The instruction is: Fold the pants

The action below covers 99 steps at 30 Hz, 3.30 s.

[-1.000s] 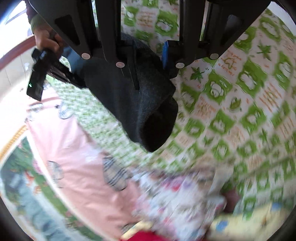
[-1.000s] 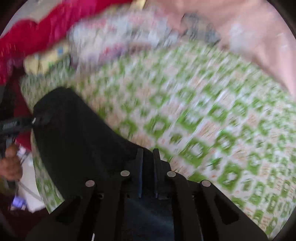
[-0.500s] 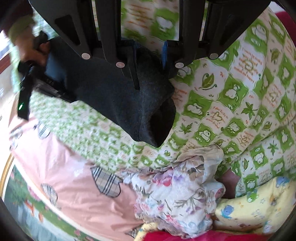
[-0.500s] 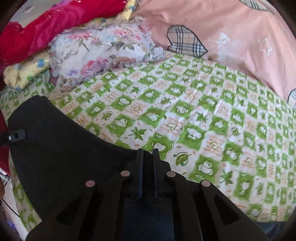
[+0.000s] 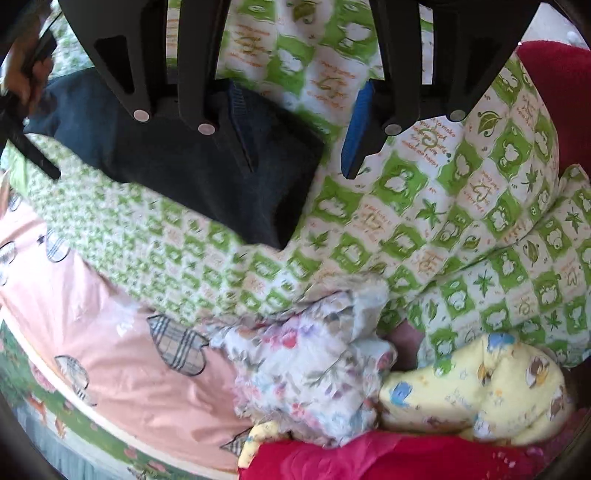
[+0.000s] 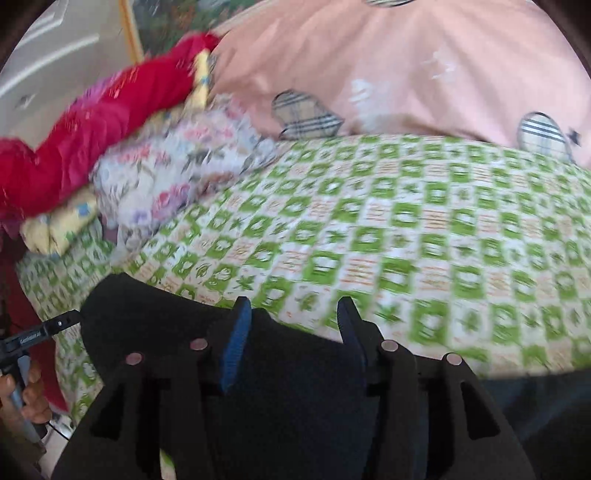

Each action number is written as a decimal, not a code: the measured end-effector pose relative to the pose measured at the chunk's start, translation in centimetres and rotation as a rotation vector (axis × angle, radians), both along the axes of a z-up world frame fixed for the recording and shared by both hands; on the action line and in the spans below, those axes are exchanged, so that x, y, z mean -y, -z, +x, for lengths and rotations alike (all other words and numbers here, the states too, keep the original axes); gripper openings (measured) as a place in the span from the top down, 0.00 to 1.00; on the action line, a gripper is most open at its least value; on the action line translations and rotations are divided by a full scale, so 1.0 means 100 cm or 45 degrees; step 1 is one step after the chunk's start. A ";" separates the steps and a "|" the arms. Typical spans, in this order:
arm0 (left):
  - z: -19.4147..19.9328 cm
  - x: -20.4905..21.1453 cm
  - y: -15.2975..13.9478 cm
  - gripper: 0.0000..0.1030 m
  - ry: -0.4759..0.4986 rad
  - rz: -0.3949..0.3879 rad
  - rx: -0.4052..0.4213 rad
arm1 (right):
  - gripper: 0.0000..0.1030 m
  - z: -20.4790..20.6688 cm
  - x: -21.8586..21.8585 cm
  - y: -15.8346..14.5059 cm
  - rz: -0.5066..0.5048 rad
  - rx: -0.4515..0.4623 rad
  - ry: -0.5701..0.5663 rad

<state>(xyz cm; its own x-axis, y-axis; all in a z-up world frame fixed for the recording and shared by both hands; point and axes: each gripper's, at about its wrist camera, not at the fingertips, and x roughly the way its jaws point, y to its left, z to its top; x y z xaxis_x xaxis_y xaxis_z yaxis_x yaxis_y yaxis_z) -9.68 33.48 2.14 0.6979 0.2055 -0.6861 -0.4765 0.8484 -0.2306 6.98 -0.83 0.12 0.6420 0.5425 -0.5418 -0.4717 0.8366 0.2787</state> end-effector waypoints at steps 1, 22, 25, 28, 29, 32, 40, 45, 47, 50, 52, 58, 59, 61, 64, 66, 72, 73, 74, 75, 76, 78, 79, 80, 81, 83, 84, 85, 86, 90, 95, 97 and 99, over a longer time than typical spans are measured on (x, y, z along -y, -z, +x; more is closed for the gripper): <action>0.001 0.004 -0.004 0.52 0.015 -0.001 0.008 | 0.51 -0.004 0.010 -0.001 0.011 -0.006 0.030; 0.114 0.238 -0.012 0.42 0.811 0.017 -0.076 | 0.51 -0.086 0.220 0.032 0.152 -0.149 0.650; 0.131 0.269 -0.011 0.40 0.917 0.023 -0.091 | 0.51 -0.087 0.237 0.037 0.199 -0.171 0.704; 0.146 0.298 -0.009 0.39 1.012 0.058 -0.110 | 0.51 -0.085 0.248 0.039 0.228 -0.174 0.731; 0.152 0.308 -0.009 0.39 1.050 0.061 -0.115 | 0.51 -0.084 0.251 0.040 0.240 -0.178 0.738; 0.168 0.331 -0.006 0.39 1.113 0.064 -0.133 | 0.51 -0.080 0.261 0.043 0.276 -0.197 0.765; 0.210 0.387 -0.003 0.37 1.276 0.065 -0.181 | 0.51 -0.066 0.281 0.051 0.374 -0.250 0.821; 0.236 0.423 0.001 0.36 1.367 0.063 -0.233 | 0.68 -0.060 0.283 0.054 0.374 -0.262 0.816; 0.246 0.437 0.004 0.36 1.404 0.069 -0.257 | 0.83 -0.061 0.283 0.055 0.356 -0.256 0.822; 0.258 0.457 0.006 0.36 1.453 0.077 -0.288 | 0.93 -0.065 0.289 0.055 0.354 -0.239 0.827; 0.266 0.469 0.011 0.36 1.500 0.056 -0.323 | 0.93 -0.070 0.295 0.056 0.362 -0.239 0.838; 0.285 0.501 0.033 0.36 1.594 0.057 -0.437 | 1.00 -0.084 0.308 0.059 0.376 -0.245 0.877; 0.287 0.506 0.037 0.36 1.607 0.068 -0.451 | 1.00 -0.086 0.310 0.058 0.369 -0.245 0.893; 0.292 0.513 0.042 0.36 1.624 0.074 -0.471 | 1.00 -0.089 0.318 0.061 0.446 -0.265 0.878; 0.299 0.519 0.043 0.36 1.644 0.054 -0.486 | 0.89 -0.090 0.325 0.065 0.562 -0.315 0.861; 0.303 0.523 0.041 0.36 1.659 0.039 -0.487 | 0.42 -0.089 0.322 0.066 0.581 -0.327 0.857; 0.313 0.535 0.045 0.36 1.730 0.018 -0.532 | 0.50 -0.076 0.312 0.073 0.602 -0.335 0.835; 0.316 0.537 0.048 0.36 1.734 0.016 -0.546 | 0.54 -0.073 0.312 0.075 0.610 -0.344 0.834; 0.318 0.539 0.050 0.36 1.738 0.007 -0.556 | 0.64 -0.070 0.313 0.078 0.623 -0.354 0.833; 0.320 0.541 0.052 0.36 1.744 -0.011 -0.569 | 0.71 -0.067 0.316 0.083 0.645 -0.369 0.837; 0.321 0.544 0.055 0.36 1.754 -0.030 -0.582 | 0.82 -0.065 0.317 0.087 0.653 -0.384 0.843; 0.324 0.552 0.061 0.37 1.777 -0.061 -0.608 | 0.87 -0.065 0.318 0.090 0.673 -0.377 0.836; 0.324 0.556 0.064 0.40 1.789 -0.069 -0.620 | 0.87 -0.067 0.318 0.090 0.669 -0.365 0.833; 0.324 0.562 0.069 0.42 1.800 -0.073 -0.635 | 0.88 -0.068 0.317 0.089 0.663 -0.354 0.831; 0.323 0.566 0.073 0.42 1.804 -0.067 -0.640 | 0.88 -0.069 0.317 0.089 0.662 -0.347 0.831; 0.319 0.573 0.073 0.54 1.816 -0.034 -0.598 | 0.88 -0.071 0.318 0.090 0.666 -0.341 0.828; 0.317 0.575 0.071 0.63 1.834 -0.035 -0.578 | 0.88 -0.072 0.319 0.090 0.672 -0.334 0.825; 0.317 0.576 0.069 0.85 1.851 -0.069 -0.572 | 0.88 -0.073 0.319 0.090 0.676 -0.330 0.822; 0.316 0.574 0.067 0.88 1.852 -0.117 -0.575 | 0.88 -0.073 0.319 0.090 0.679 -0.327 0.817; 0.309 0.562 0.051 0.90 1.843 -0.136 -0.502 | 0.88 -0.077 0.316 0.079 0.692 -0.285 0.770; 0.290 0.528 0.012 0.91 1.799 -0.184 -0.363 | 0.88 -0.082 0.302 0.049 0.725 -0.183 0.626; 0.280 0.509 -0.003 0.91 1.772 -0.219 -0.299 | 0.88 -0.084 0.292 0.034 0.744 -0.140 0.539; 0.269 0.488 -0.015 0.91 1.741 -0.251 -0.242 | 0.88 -0.086 0.278 0.022 0.754 -0.101 0.444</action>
